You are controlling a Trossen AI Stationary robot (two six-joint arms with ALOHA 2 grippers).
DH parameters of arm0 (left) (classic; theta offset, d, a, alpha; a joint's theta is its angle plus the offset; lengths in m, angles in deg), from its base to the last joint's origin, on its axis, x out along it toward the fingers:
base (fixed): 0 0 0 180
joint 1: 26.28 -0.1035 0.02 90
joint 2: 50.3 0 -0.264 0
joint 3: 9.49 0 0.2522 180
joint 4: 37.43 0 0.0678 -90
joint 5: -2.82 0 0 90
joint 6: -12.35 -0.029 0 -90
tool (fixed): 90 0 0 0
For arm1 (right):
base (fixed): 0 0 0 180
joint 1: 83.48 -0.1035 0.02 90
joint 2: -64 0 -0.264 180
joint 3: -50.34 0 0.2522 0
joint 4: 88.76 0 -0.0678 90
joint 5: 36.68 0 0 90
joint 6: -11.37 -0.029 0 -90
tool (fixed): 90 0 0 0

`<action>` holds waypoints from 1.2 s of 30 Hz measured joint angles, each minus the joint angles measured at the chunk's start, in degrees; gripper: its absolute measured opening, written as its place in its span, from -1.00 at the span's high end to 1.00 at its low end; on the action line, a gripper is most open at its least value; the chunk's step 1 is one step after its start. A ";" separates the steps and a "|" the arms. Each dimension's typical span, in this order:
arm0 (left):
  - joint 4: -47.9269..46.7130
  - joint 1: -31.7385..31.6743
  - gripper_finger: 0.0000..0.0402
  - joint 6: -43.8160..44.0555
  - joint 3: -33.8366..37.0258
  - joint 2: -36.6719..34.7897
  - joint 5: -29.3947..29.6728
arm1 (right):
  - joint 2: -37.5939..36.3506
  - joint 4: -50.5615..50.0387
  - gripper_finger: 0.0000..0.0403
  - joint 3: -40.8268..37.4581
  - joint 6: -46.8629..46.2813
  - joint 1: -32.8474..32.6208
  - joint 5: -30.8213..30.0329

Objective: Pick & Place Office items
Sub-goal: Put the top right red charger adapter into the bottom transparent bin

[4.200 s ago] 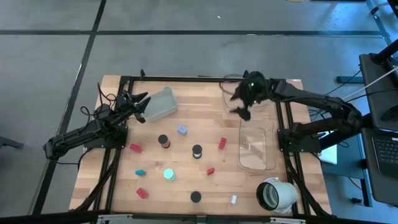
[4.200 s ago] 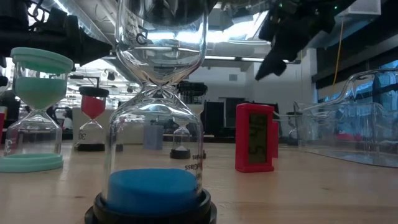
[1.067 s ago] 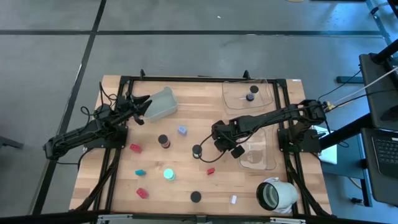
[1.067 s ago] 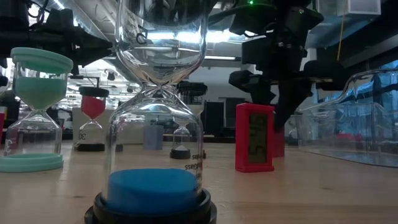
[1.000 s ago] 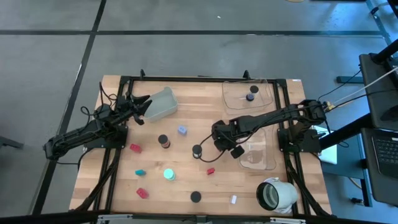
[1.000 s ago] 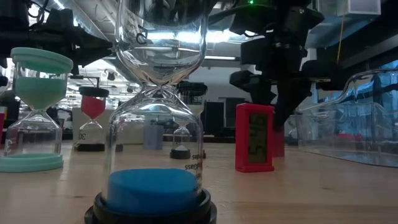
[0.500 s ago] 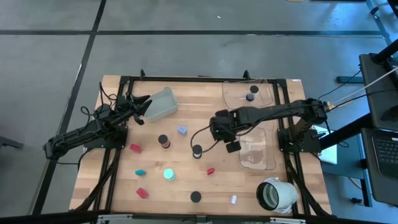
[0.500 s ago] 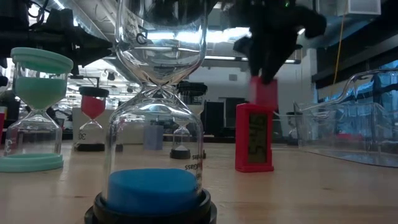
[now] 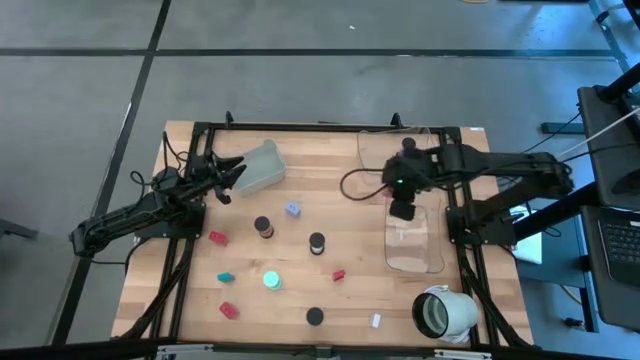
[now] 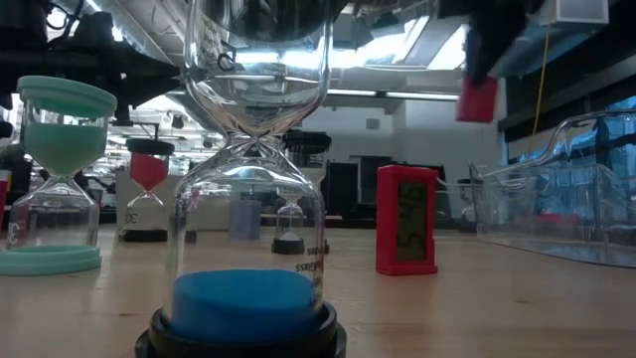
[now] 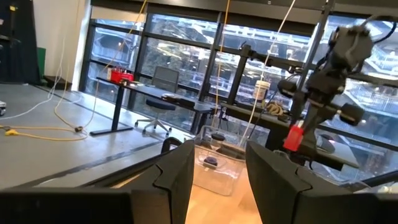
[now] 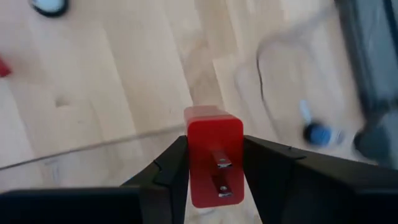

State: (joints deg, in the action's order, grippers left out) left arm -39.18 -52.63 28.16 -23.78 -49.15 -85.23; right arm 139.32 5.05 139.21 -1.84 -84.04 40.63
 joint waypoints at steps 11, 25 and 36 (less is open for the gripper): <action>0.02 0.02 0.30 0.09 0.00 0.00 0.02 | -6.95 4.27 0.39 -21.62 -18.90 -2.27 1.38; 0.00 0.02 0.30 -0.01 0.01 0.00 0.07 | -6.97 11.87 0.38 -33.50 -30.69 -3.91 -0.08; 0.00 0.02 0.30 -0.02 0.00 0.00 0.09 | -6.97 15.36 0.30 -35.99 -33.08 -3.91 -0.39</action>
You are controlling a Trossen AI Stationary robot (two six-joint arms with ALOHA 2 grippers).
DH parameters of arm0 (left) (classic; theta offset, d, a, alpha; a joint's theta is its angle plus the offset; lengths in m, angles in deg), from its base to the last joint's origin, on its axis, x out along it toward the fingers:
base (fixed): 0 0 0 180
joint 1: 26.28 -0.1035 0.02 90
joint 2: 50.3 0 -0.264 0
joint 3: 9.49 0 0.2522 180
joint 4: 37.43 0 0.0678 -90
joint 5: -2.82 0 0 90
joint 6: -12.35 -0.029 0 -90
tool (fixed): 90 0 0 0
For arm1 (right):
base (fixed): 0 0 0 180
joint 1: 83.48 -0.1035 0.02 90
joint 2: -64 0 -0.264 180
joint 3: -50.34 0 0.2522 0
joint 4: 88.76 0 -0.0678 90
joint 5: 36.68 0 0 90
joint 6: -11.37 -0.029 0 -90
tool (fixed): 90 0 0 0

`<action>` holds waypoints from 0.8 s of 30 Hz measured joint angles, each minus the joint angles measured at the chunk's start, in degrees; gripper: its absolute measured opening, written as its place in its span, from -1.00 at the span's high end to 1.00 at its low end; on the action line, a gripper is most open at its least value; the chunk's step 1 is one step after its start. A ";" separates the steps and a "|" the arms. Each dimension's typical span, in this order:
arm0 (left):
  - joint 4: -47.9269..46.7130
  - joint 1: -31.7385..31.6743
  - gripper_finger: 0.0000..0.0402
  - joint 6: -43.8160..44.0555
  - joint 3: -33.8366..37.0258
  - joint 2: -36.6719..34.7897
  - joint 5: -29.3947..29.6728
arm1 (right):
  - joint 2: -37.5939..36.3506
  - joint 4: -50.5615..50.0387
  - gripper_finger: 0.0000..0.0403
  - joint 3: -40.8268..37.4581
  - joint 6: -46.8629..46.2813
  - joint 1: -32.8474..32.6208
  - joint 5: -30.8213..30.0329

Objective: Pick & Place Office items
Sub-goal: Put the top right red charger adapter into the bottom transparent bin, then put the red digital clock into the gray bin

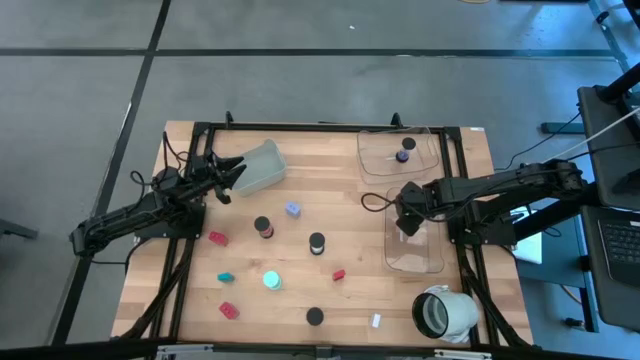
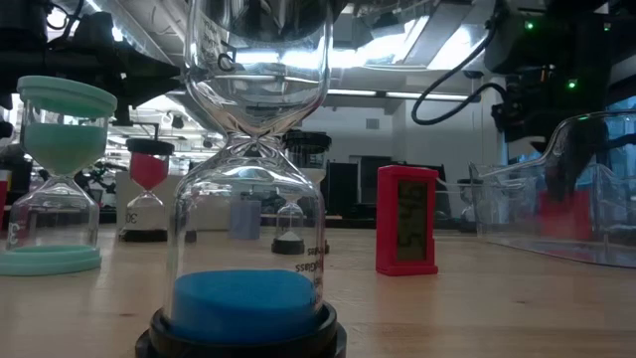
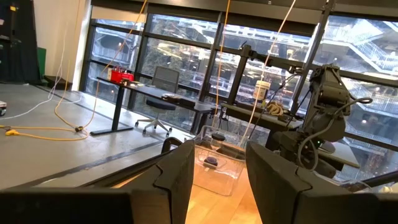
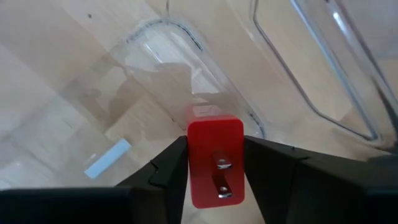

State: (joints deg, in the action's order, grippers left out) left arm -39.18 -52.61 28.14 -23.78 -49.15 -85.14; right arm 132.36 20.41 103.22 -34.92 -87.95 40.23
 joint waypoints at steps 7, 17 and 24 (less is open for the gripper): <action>0.00 -0.01 0.30 0.00 0.01 0.00 0.02 | 0.00 0.86 0.33 -0.02 0.26 0.00 0.01; 0.00 0.00 0.30 0.00 0.00 0.00 0.04 | 0.00 0.77 0.06 -0.02 0.23 0.00 0.01; 0.00 -0.02 0.30 0.03 0.00 0.00 0.04 | 0.00 -1.11 -0.14 2.48 1.06 0.02 0.64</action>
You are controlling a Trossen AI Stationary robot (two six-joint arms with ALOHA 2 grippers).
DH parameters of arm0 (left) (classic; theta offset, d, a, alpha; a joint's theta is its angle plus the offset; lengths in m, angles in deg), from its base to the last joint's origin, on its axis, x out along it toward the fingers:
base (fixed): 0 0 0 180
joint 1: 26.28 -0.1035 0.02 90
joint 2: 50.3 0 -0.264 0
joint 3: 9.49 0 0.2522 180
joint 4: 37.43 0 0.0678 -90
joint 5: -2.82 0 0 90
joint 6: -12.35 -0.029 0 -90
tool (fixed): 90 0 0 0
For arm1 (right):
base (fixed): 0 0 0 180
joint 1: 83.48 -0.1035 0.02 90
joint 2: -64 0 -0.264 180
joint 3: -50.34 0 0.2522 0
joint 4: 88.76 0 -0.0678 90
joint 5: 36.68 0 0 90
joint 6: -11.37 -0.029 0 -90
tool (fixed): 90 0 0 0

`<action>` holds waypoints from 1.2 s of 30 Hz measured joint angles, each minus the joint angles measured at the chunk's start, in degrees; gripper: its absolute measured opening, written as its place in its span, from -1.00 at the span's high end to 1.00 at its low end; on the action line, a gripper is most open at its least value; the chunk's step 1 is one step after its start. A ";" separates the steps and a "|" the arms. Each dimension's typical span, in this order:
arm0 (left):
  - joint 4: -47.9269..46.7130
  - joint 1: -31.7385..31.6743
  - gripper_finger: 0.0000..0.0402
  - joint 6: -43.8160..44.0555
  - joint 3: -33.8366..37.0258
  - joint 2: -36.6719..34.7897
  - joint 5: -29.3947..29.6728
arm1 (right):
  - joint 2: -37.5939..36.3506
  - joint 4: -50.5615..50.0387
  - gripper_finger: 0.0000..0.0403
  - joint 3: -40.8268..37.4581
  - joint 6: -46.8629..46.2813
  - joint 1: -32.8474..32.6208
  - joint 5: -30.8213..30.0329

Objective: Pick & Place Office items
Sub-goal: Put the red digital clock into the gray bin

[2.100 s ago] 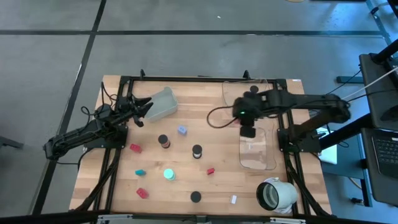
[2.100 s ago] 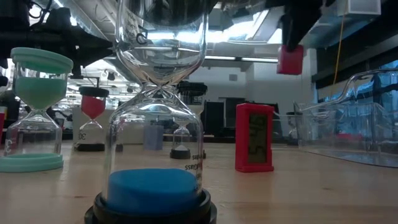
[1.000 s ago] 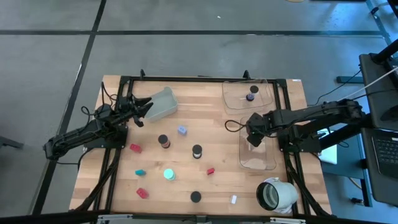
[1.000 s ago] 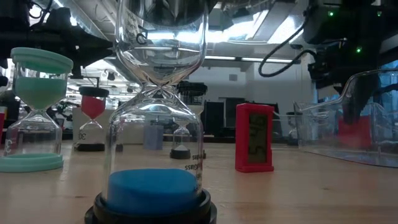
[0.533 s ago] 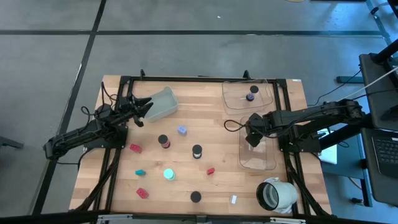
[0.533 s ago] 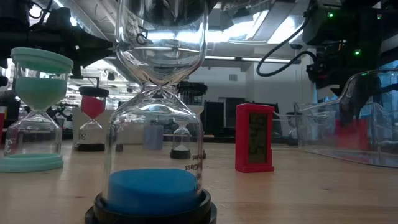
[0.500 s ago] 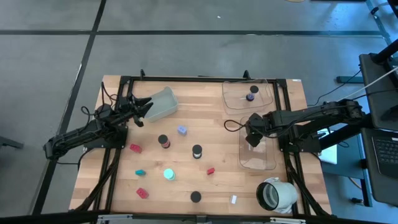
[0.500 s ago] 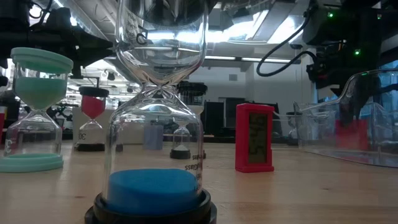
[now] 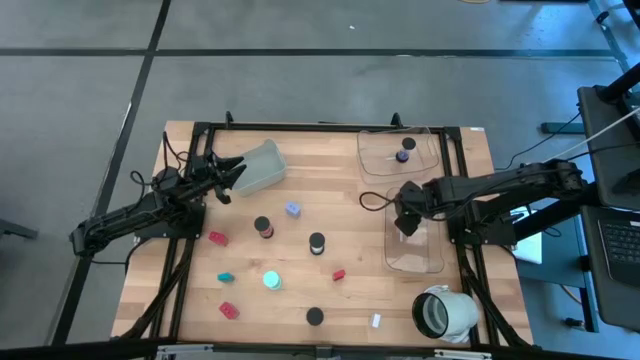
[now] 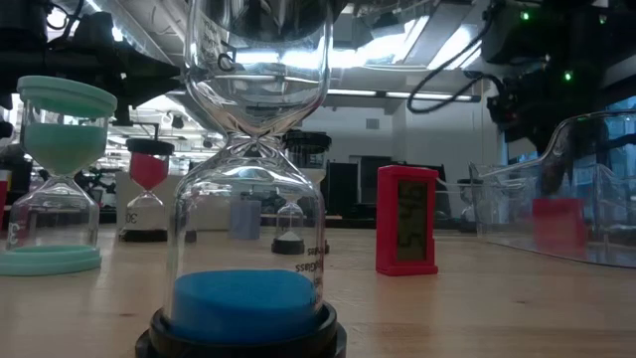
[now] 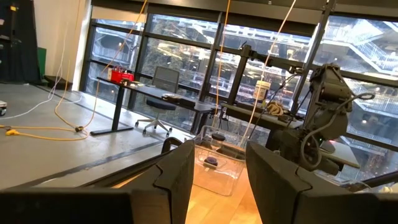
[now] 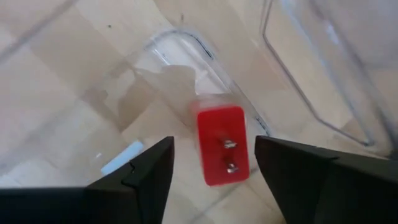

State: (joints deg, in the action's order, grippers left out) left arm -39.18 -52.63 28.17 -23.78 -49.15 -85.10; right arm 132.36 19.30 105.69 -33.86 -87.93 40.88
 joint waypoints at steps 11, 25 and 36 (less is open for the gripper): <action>0.00 0.01 0.30 0.04 0.00 0.00 0.00 | 0.00 -6.64 -0.30 19.71 10.05 -0.77 -1.53; 0.20 0.02 0.30 0.02 0.00 0.02 -0.09 | 5.38 22.05 -0.31 22.59 29.53 -6.69 7.73; -0.04 0.00 0.30 1.10 0.00 0.02 -0.73 | 22.22 30.31 -0.31 22.55 34.19 -13.80 11.06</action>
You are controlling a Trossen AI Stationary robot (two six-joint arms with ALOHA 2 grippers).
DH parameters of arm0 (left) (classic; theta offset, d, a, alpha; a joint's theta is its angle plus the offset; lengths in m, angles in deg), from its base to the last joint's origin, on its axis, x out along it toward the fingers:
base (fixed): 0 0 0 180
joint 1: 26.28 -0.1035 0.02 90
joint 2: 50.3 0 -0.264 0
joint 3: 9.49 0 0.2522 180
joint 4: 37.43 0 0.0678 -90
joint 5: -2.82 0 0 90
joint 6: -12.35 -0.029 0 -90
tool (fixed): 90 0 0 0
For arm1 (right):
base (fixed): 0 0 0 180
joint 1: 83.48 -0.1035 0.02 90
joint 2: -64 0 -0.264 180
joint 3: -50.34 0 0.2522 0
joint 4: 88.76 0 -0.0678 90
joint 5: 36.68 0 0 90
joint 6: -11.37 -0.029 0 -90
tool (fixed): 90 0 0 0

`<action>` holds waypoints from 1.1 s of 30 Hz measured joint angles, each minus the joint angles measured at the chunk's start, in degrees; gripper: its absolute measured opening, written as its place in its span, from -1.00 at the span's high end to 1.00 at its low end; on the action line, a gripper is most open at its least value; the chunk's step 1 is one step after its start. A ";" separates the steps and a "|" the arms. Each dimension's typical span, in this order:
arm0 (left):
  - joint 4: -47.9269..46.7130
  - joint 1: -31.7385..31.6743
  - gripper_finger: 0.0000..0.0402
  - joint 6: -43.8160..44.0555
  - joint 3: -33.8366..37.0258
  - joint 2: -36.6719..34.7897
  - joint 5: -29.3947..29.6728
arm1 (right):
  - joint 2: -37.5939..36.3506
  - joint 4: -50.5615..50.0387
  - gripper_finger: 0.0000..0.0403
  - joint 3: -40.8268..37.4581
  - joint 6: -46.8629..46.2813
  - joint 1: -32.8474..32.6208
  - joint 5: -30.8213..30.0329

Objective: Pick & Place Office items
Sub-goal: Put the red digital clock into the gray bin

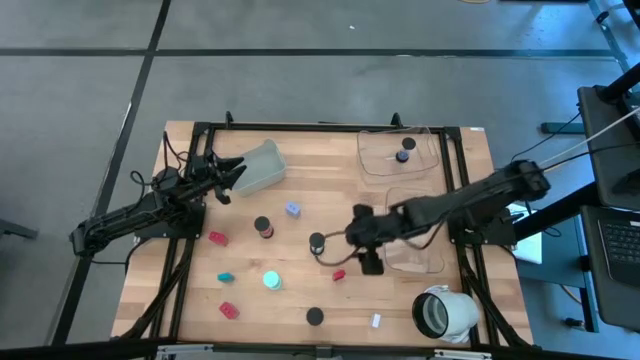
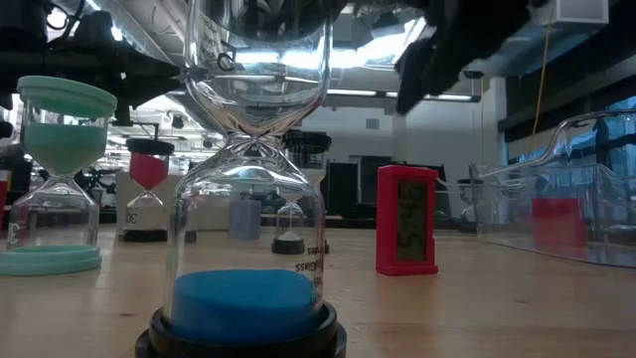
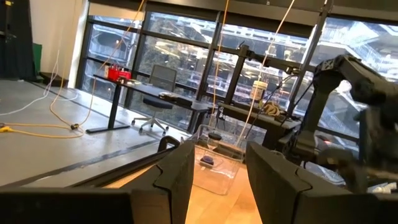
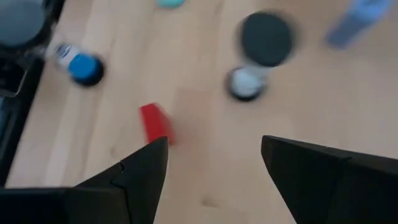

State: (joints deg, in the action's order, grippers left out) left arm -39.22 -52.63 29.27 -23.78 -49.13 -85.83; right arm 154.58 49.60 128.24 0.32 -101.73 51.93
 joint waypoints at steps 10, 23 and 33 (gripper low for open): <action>-0.05 0.00 0.30 0.35 0.00 0.00 -4.03 | 8.62 10.01 -0.31 -0.04 -0.51 -3.24 5.87; -3.17 0.01 0.30 0.55 0.00 -0.01 -6.52 | 13.73 13.98 -0.31 -0.04 -3.50 -3.99 6.79; -3.26 0.00 0.30 1.84 0.00 0.00 -6.57 | 14.17 14.54 0.06 -0.04 -3.49 -3.99 6.78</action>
State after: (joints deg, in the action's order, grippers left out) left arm -42.48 -52.62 31.11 -23.78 -49.13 -92.40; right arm 168.75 64.15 128.20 -3.17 -105.72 58.71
